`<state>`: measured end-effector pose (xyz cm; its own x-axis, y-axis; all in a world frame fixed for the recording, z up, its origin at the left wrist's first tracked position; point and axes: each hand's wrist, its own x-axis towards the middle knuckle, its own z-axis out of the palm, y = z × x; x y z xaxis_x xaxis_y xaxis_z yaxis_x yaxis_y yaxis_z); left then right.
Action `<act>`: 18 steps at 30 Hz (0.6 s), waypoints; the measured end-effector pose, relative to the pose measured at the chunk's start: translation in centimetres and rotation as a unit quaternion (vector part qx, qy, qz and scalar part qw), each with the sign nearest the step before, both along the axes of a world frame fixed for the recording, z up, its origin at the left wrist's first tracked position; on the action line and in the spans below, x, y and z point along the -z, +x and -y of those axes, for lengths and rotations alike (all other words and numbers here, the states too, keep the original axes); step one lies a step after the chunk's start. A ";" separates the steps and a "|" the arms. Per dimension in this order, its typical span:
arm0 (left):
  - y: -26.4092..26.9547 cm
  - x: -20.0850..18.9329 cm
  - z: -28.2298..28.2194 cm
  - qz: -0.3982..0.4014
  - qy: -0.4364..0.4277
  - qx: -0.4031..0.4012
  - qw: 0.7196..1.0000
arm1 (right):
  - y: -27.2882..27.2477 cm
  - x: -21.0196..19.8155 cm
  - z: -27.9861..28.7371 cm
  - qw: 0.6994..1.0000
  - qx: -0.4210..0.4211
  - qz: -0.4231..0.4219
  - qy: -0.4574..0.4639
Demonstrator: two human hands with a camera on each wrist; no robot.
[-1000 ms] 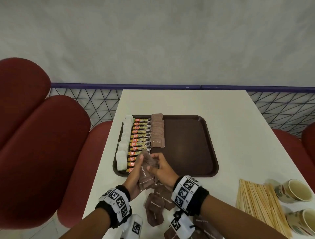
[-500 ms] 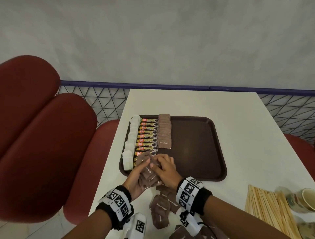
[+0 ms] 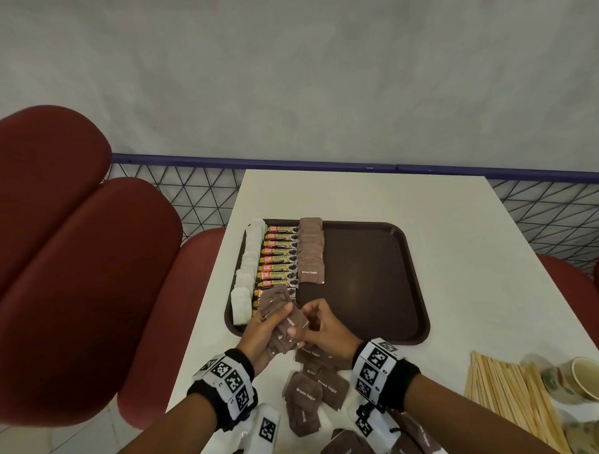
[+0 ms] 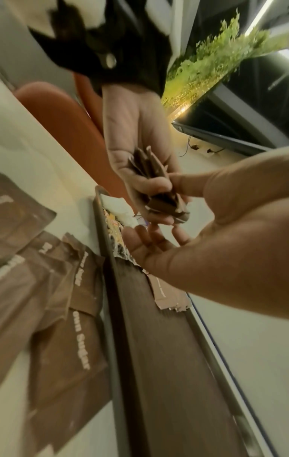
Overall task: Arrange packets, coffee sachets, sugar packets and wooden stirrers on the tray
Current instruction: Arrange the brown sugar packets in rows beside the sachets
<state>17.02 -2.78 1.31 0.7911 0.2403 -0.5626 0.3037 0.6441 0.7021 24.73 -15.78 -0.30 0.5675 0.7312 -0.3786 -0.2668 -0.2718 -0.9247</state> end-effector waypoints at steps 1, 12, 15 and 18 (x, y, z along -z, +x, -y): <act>0.0 0.0 0.0 0.006 -0.006 0.003 1.000 | 0.2 0.0 -0.1 1.000 0.012 0.002 0.000; -0.5 0.6 -1.1 -0.016 0.010 -0.009 1.000 | 5.1 0.0 -0.9 0.989 0.147 -0.018 0.028; -0.8 0.6 -1.5 -0.019 0.007 -0.019 1.000 | 7.6 1.0 -1.2 0.984 0.162 0.052 -0.059; -1.2 0.7 -1.9 -0.019 -0.001 -0.035 0.999 | 9.4 2.0 -1.7 0.963 0.115 0.166 -0.176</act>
